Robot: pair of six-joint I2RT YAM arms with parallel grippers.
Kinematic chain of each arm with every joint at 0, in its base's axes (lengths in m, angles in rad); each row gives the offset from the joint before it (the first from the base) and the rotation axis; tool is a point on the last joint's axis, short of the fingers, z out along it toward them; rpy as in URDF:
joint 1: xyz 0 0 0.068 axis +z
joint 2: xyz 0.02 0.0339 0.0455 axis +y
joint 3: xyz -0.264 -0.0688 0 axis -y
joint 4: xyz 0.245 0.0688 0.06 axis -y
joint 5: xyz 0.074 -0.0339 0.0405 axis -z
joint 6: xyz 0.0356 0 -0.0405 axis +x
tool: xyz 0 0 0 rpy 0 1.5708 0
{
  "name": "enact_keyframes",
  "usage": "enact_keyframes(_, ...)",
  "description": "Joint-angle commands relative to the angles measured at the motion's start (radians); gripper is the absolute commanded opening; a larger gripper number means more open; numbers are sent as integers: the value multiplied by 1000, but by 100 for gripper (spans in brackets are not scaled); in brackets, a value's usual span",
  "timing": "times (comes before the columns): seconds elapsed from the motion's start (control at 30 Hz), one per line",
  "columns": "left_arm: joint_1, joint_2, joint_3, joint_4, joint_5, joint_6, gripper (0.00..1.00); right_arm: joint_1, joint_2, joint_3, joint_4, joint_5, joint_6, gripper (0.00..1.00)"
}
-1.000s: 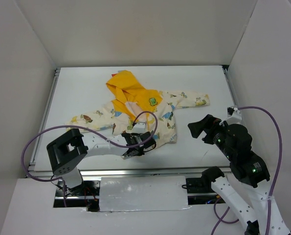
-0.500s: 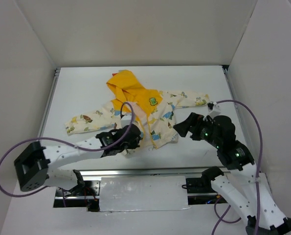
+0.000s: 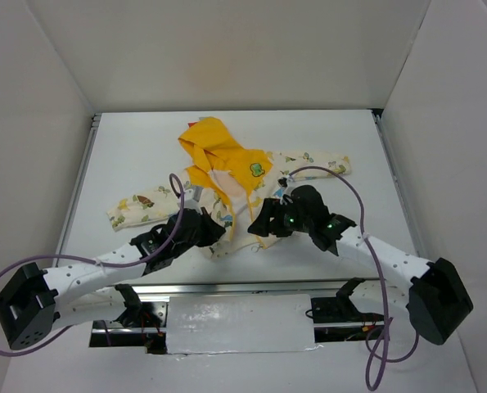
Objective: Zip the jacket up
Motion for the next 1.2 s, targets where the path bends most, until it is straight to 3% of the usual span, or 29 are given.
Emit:
enact_keyframes(0.0,6,-40,-37,159,86,-22,0,3,78,-36,350,-109,97,72)
enact_keyframes(0.13,8,-78,-74,204,116,-22,0,3,240,22,405,-159,158,70)
enact_keyframes(0.3,12,-103,-91,211,116,-19,0,5,357,40,546,-265,241,60)
enact_keyframes(0.6,14,-81,-100,220,133,-14,0,12,385,8,720,-346,325,57)
enact_keyframes(0.7,14,-77,-109,233,141,-20,0,15,396,2,741,-348,339,39)
enact_keyframes(0.73,14,-77,-111,231,141,-20,0,15,394,5,729,-342,330,23)
enact_keyframes(0.77,14,-74,-108,219,138,-20,0,17,394,10,700,-333,324,16)
enact_keyframes(0.8,14,-72,-105,211,135,-17,3,18,384,11,683,-321,307,11)
enact_keyframes(0.93,14,-57,-77,176,141,4,52,25,353,33,588,-264,262,0)
enact_keyframes(1.1,14,-14,-40,138,175,21,65,31,293,30,533,-221,242,0)
enact_keyframes(1.17,14,2,-37,145,204,18,61,45,266,28,505,-179,236,0)
